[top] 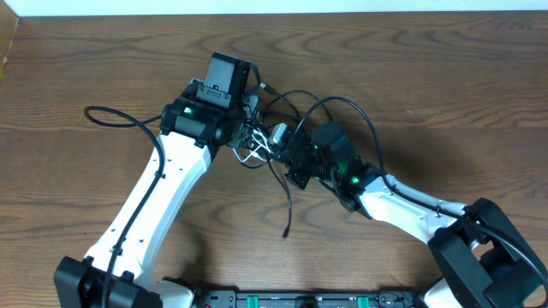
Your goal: Untangle cables
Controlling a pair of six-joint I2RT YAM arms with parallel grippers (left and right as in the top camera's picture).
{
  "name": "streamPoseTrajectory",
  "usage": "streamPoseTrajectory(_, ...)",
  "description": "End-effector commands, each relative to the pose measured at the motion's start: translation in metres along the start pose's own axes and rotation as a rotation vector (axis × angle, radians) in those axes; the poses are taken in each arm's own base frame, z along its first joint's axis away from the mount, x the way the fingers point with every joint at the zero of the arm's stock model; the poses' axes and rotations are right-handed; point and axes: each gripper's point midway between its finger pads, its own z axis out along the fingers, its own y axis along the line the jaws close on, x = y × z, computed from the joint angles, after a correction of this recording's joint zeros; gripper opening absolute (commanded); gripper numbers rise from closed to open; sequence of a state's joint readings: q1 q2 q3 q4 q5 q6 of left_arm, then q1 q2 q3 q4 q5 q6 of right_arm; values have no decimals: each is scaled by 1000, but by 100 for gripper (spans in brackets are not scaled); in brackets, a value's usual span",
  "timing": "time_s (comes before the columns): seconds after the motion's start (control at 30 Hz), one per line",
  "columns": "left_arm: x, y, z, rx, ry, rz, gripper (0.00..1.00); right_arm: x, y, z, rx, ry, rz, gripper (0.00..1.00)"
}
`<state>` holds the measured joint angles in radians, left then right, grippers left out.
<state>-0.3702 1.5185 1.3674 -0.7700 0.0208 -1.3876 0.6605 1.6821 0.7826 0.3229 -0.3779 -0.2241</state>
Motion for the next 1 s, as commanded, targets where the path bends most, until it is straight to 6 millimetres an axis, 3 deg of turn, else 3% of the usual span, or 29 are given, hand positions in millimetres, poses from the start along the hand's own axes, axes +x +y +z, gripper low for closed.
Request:
streamPoseTrajectory(0.0, -3, -4, -5, 17, -16, -2, 8, 0, 2, 3, 0, 4, -5, 1)
streamPoseTrajectory(0.23, -17, -2, -6, 7, -98, -2, 8, -20, 17, -1, -92, -76, -30, 1)
streamPoseTrajectory(0.63, -20, 1, -7, -7, -118, -1, 7, -73, 17, -33, -58, -222, -90, 1)
streamPoseTrajectory(0.97, -20, 3, -6, -14, -115, 0, 8, -86, 18, -43, -50, -256, -105, 1)
